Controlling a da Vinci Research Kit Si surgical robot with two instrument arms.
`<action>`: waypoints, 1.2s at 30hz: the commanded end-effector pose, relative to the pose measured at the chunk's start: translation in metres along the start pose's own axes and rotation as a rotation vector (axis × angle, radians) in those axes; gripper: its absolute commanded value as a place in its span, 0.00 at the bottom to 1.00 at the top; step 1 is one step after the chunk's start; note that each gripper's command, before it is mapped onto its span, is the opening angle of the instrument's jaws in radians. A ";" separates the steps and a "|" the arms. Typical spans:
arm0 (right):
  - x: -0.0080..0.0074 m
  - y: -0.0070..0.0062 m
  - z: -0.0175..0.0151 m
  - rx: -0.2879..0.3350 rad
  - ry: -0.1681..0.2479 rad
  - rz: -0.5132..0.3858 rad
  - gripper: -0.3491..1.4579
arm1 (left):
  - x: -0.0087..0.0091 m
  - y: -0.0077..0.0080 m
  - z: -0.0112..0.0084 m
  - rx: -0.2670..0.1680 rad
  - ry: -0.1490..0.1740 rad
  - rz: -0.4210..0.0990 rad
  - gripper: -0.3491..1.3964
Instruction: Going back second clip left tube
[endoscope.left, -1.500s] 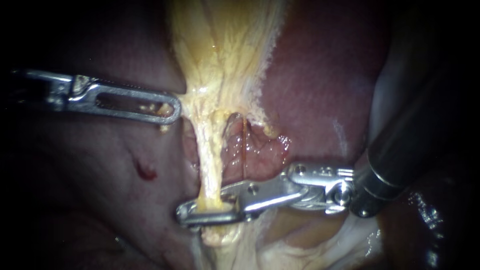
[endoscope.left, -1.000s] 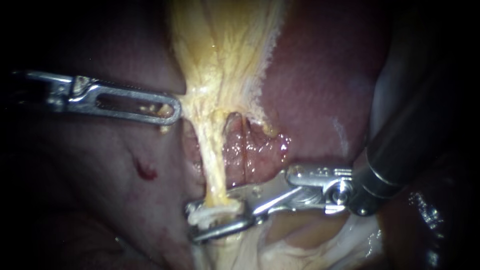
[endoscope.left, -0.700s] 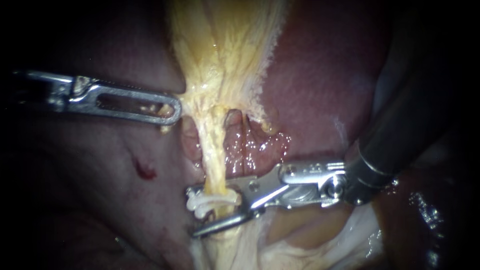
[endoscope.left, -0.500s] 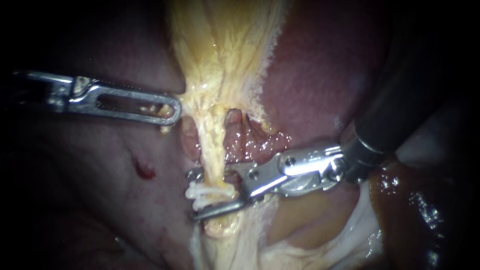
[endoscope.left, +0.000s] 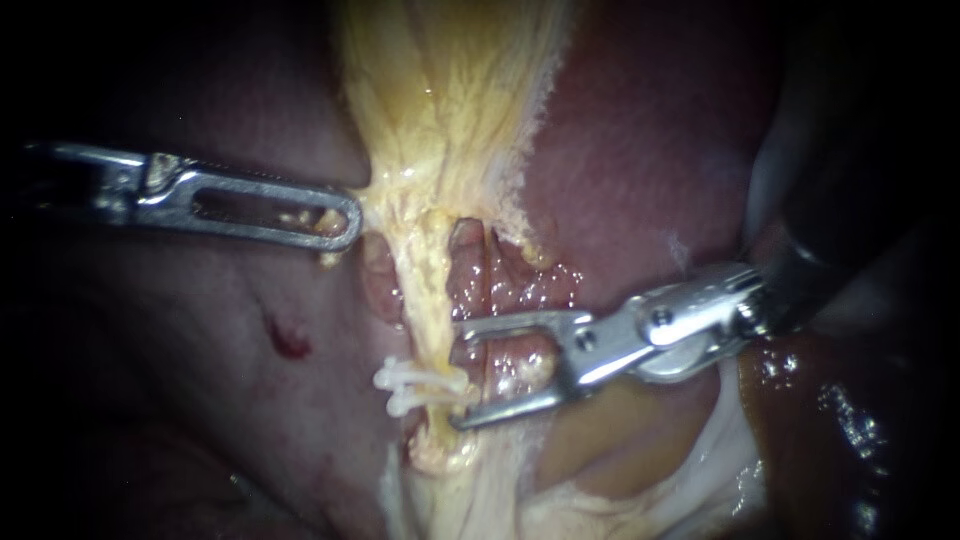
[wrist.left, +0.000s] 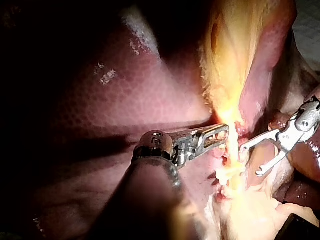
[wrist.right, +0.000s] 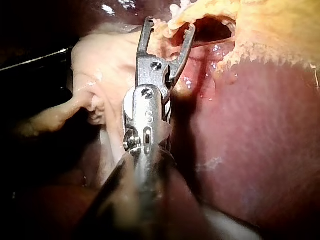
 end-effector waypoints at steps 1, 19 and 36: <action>0.0003 0.0000 -0.0008 -0.005 -0.003 -0.004 0.47 | 0.0000 0.0000 0.0000 0.001 0.000 0.000 0.00; 0.0021 0.0004 -0.0067 -0.055 0.019 -0.027 0.47 | -0.0001 -0.0001 0.0003 0.000 -0.001 0.000 0.00; 0.0020 0.0013 -0.0088 -0.029 0.027 -0.026 0.47 | 0.0014 0.0019 0.0065 0.004 0.004 0.013 0.00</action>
